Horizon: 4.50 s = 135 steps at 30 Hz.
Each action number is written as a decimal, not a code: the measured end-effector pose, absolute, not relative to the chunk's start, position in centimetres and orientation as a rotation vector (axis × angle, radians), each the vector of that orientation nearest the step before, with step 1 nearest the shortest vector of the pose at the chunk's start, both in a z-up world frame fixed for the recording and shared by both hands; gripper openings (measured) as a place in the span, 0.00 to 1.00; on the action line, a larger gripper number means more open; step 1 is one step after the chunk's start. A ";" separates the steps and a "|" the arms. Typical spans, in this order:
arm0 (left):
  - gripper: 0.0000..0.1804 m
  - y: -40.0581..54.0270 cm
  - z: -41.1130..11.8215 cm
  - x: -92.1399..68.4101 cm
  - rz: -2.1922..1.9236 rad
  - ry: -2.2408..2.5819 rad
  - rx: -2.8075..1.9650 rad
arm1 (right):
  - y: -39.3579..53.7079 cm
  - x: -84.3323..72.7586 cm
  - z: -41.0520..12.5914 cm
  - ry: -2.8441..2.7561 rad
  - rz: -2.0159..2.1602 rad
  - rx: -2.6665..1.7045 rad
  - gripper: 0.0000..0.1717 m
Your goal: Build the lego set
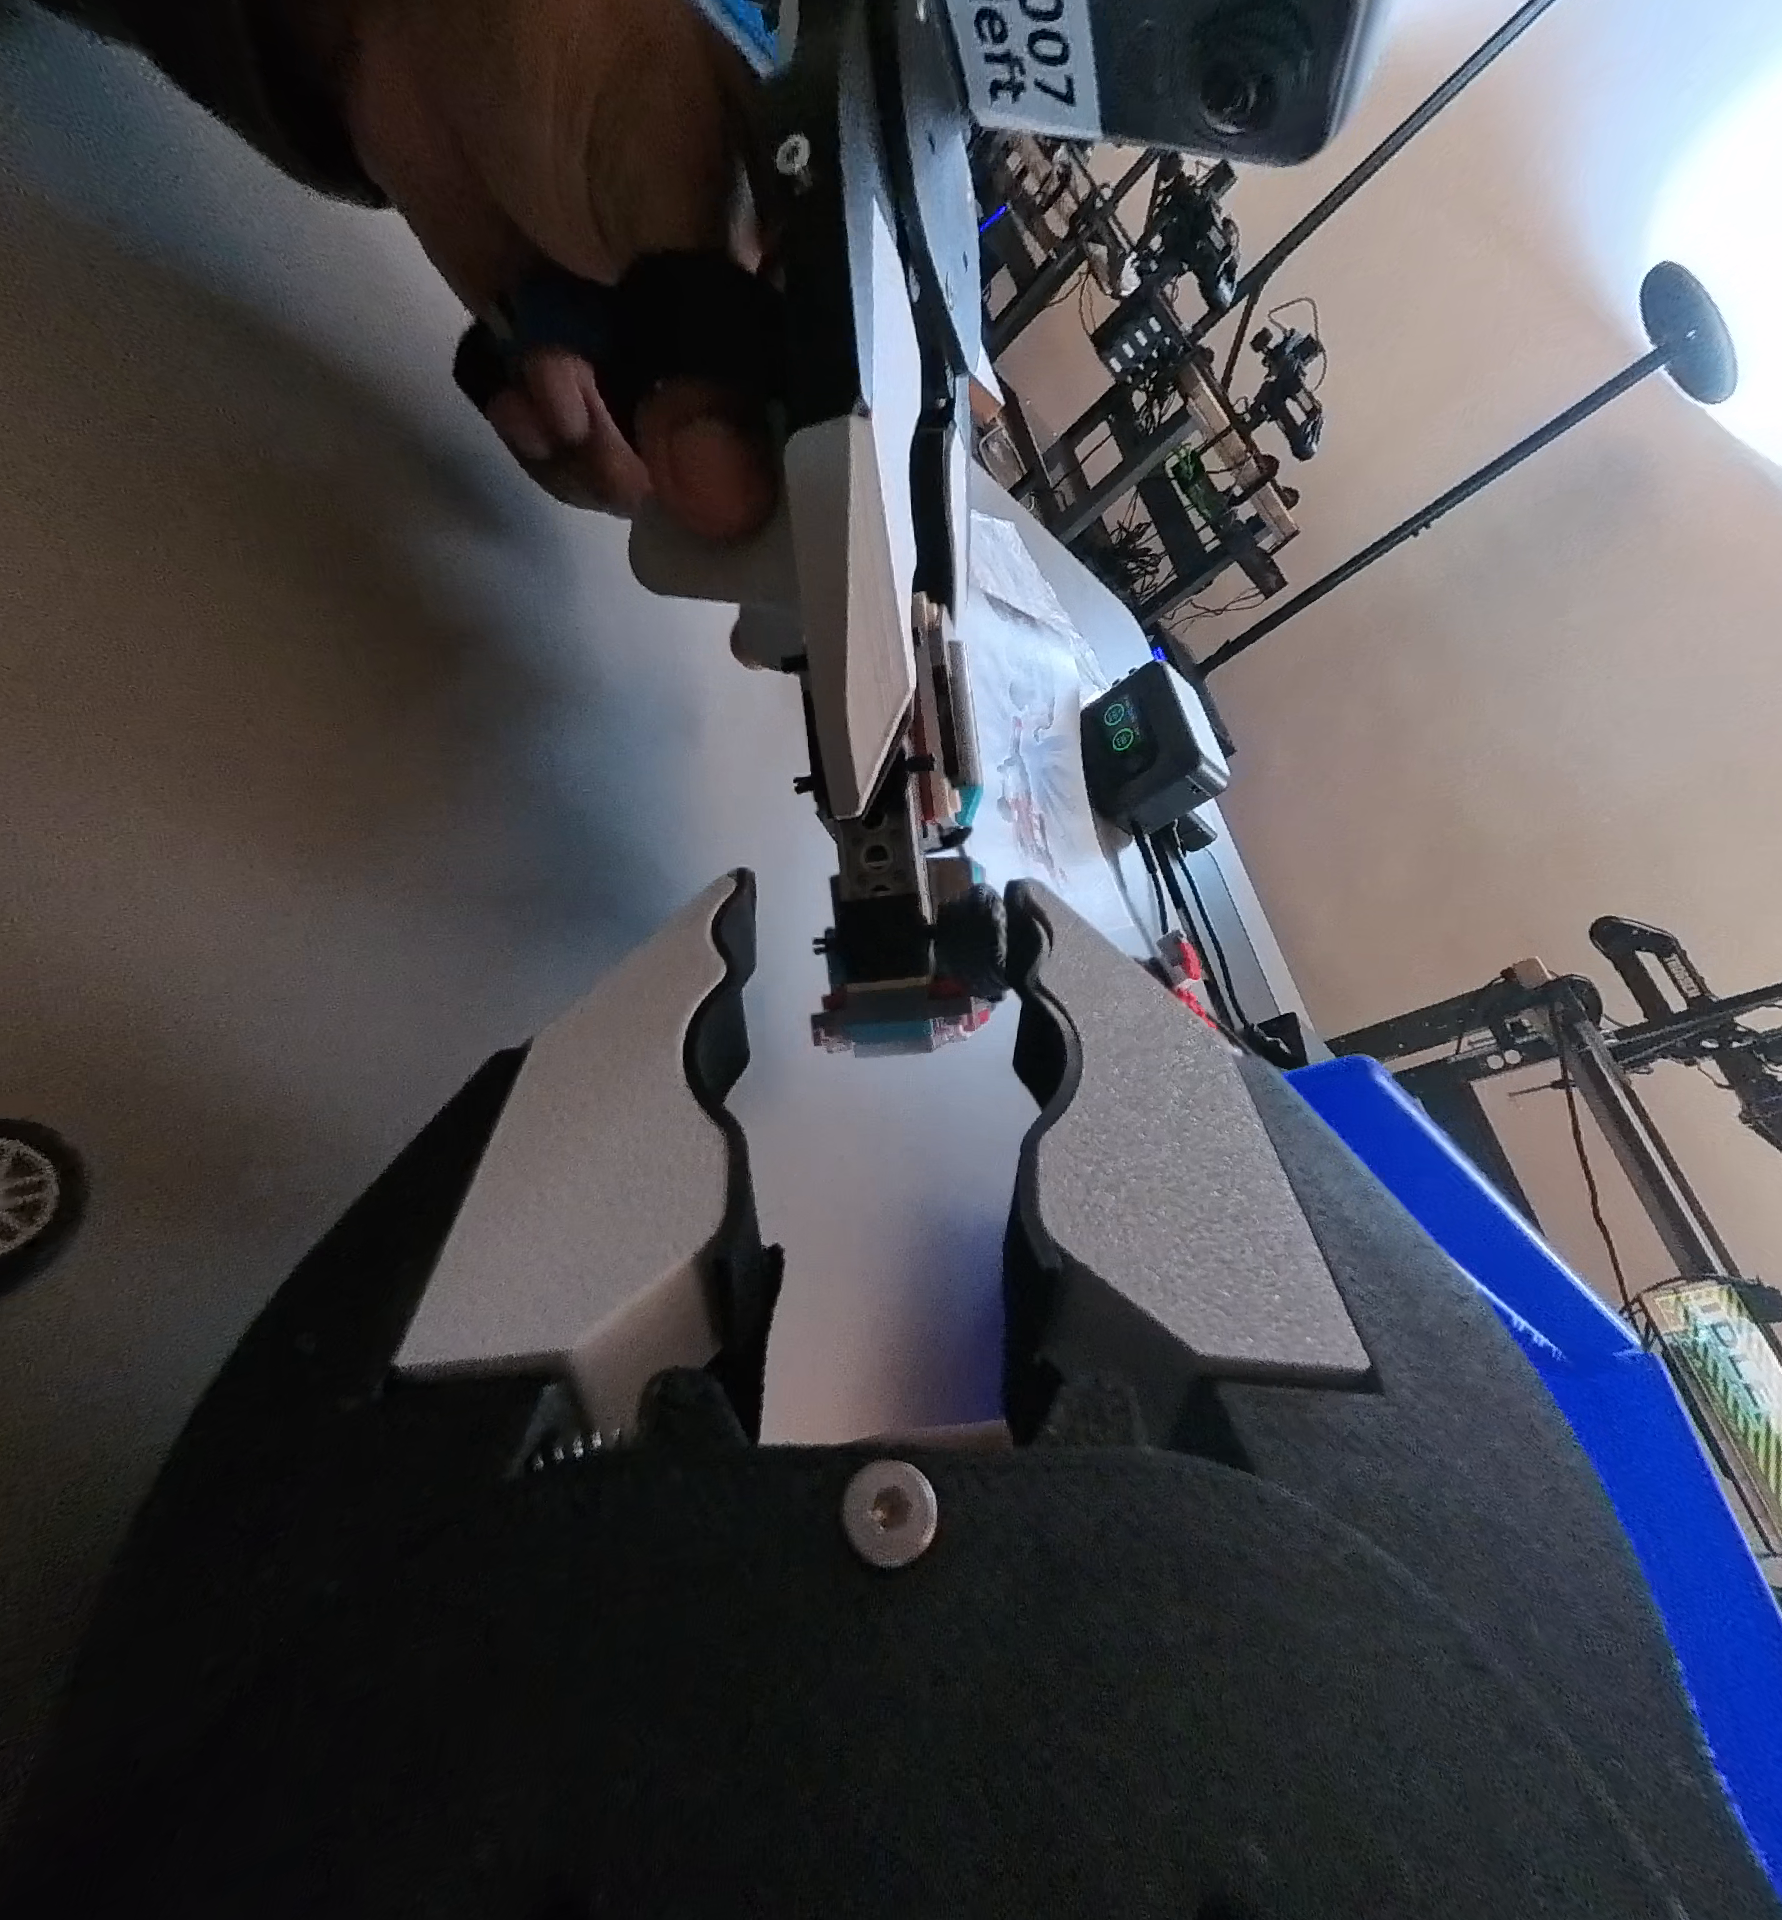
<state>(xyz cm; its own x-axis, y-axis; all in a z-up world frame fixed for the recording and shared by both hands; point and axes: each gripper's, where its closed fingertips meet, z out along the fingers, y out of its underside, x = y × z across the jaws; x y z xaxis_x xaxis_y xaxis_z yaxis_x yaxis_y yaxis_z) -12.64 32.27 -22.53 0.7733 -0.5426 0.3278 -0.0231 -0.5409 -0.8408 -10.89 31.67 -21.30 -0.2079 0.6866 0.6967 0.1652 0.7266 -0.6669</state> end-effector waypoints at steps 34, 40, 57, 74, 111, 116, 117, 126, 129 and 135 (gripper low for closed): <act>0.31 32.3 -22.1 -12.4 -0.719 0.437 -2.026 | 32.6 -10.3 -19.5 -1.654 0.755 -0.849 0.23; 0.31 32.2 -22.3 -12.2 -0.706 0.459 -2.033 | 33.0 -10.3 -20.0 -1.674 0.720 -0.866 0.16; 0.31 32.2 -22.2 -12.3 -0.690 0.460 -2.034 | 33.0 -10.3 -19.4 -1.604 0.926 -0.989 0.09; 0.31 32.2 -22.2 -12.4 -0.693 0.452 -2.037 | 33.1 -10.3 -20.2 -1.659 0.731 -0.878 0.11; 0.31 32.0 -22.0 -12.5 -0.734 0.393 -2.068 | 32.3 -10.6 -21.2 -1.750 0.369 -0.565 0.27; 0.31 32.0 -22.2 -12.5 -0.735 0.394 -2.074 | 32.4 -10.7 -21.2 -1.746 0.358 -0.560 0.24; 0.31 32.0 -22.2 -12.5 -0.736 0.393 -2.074 | 32.4 -10.7 -21.2 -1.745 0.359 -0.561 0.24; 0.31 31.9 -22.3 -12.4 -0.747 0.394 -2.082 | 32.3 -10.6 -21.4 -1.764 0.362 -0.553 0.23; 0.31 31.9 -22.3 -12.3 -0.759 0.392 -2.084 | 32.3 -10.6 -21.4 -1.769 0.387 -0.566 0.23; 0.31 31.9 -22.4 -12.6 -0.755 0.387 -2.090 | 32.3 -10.3 -21.4 -1.778 0.508 -0.636 0.23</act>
